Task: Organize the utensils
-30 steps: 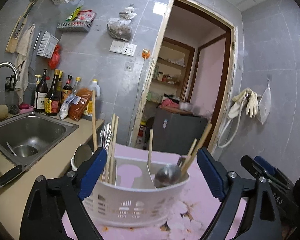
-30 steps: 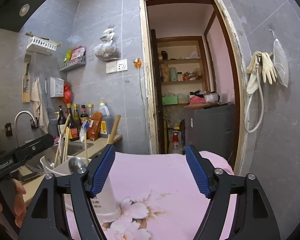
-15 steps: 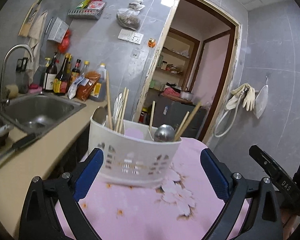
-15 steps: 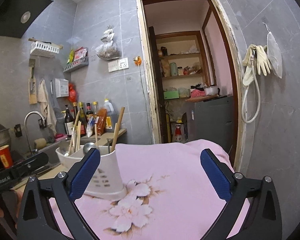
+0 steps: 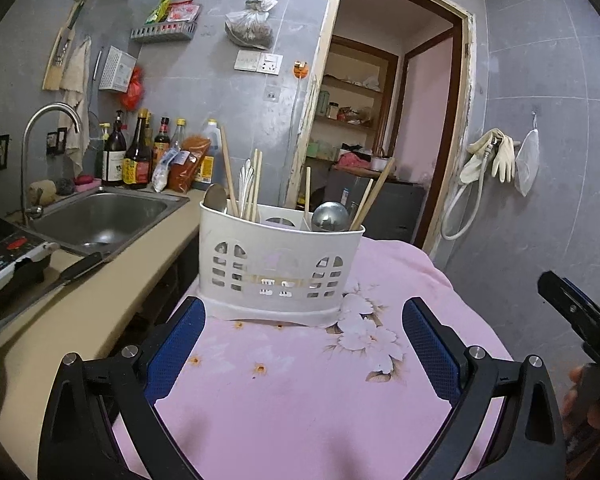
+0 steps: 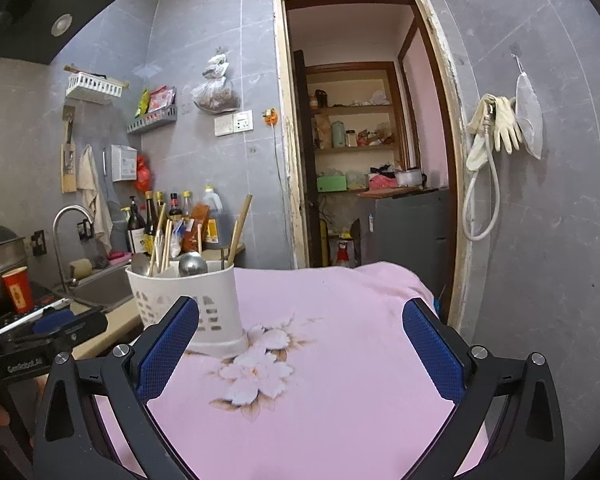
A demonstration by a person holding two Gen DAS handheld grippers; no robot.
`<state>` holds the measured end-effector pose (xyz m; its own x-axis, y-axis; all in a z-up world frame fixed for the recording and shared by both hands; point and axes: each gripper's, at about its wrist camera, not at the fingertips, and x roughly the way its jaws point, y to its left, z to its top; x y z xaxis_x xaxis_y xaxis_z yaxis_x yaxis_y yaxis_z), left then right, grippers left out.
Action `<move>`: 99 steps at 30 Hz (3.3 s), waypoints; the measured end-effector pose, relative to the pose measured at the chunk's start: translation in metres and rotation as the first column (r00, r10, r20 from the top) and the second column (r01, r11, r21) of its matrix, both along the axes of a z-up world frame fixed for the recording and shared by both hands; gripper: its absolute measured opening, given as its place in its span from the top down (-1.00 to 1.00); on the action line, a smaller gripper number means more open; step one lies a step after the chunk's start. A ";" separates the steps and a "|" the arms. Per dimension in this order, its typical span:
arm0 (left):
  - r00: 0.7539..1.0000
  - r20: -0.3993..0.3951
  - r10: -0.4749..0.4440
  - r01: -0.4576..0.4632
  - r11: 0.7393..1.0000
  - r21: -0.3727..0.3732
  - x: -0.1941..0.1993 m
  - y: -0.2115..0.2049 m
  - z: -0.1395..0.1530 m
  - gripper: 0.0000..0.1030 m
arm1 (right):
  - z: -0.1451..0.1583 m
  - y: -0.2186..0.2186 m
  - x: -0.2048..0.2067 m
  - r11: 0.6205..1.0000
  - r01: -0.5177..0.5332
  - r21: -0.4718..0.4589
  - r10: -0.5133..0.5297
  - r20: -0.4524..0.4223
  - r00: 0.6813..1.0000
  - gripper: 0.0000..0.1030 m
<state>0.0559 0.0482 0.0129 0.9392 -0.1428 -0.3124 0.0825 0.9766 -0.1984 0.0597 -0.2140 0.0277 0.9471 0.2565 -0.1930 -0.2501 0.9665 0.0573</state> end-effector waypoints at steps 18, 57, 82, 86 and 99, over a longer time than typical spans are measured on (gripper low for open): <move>0.999 0.051 -0.002 0.000 1.000 0.024 -0.041 0.000 0.006 -0.88 | 0.012 0.001 -0.059 0.998 0.029 -0.064 -0.028 0.012 1.000 -1.00; 0.985 0.133 0.106 -0.120 0.988 0.097 -0.055 -0.011 -0.005 -0.88 | -0.017 0.006 -0.048 0.975 0.188 -0.121 -0.181 0.067 0.981 -1.00; 0.986 0.131 0.104 -0.117 0.988 0.098 -0.055 -0.013 -0.005 -0.88 | -0.017 0.006 -0.049 0.977 0.181 -0.115 -0.175 0.060 0.983 -1.00; 0.986 0.131 0.104 -0.118 0.988 0.097 -0.055 -0.013 -0.005 -0.88 | -0.017 0.006 -0.049 0.977 0.179 -0.115 -0.173 0.059 0.983 -1.00; 0.986 0.125 0.108 -0.123 0.985 0.123 -0.053 -0.017 -0.007 -0.88 | -0.017 0.007 -0.050 0.977 0.178 -0.115 -0.173 0.057 0.983 -1.00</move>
